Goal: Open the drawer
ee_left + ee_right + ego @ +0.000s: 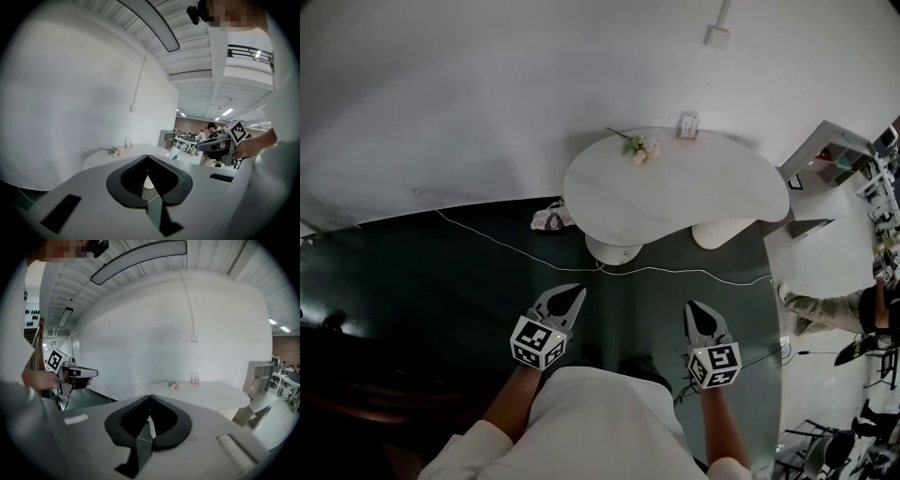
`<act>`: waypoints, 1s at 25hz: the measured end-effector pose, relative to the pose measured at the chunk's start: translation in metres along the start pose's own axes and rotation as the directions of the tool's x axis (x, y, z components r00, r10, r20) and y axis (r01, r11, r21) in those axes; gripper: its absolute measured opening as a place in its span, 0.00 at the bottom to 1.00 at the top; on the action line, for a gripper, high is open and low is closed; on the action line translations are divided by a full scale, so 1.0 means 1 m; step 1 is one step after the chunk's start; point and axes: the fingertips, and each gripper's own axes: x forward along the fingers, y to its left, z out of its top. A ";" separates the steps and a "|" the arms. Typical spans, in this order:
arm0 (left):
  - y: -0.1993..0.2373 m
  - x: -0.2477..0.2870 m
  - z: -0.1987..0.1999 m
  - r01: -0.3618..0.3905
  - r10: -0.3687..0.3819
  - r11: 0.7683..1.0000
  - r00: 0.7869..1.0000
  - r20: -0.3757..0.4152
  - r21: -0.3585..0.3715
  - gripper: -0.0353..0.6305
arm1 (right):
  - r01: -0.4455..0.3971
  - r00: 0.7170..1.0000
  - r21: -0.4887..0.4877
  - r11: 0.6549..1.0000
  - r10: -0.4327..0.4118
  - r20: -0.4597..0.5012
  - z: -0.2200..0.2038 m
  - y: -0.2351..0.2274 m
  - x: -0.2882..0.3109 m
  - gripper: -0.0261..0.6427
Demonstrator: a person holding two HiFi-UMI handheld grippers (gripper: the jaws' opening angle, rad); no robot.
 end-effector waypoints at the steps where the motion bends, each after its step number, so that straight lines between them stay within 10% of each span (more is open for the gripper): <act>1: 0.000 0.003 -0.002 -0.001 0.001 1.000 1.000 -0.005 -0.002 0.06 | -0.001 1.000 0.004 1.000 0.001 -0.006 -0.002 -0.004 0.001 0.06; 25: -0.058 0.164 -0.049 -0.149 0.142 0.986 0.985 -0.094 -0.071 0.06 | -0.198 0.972 0.004 0.980 0.197 -0.128 -0.051 -0.160 0.060 0.06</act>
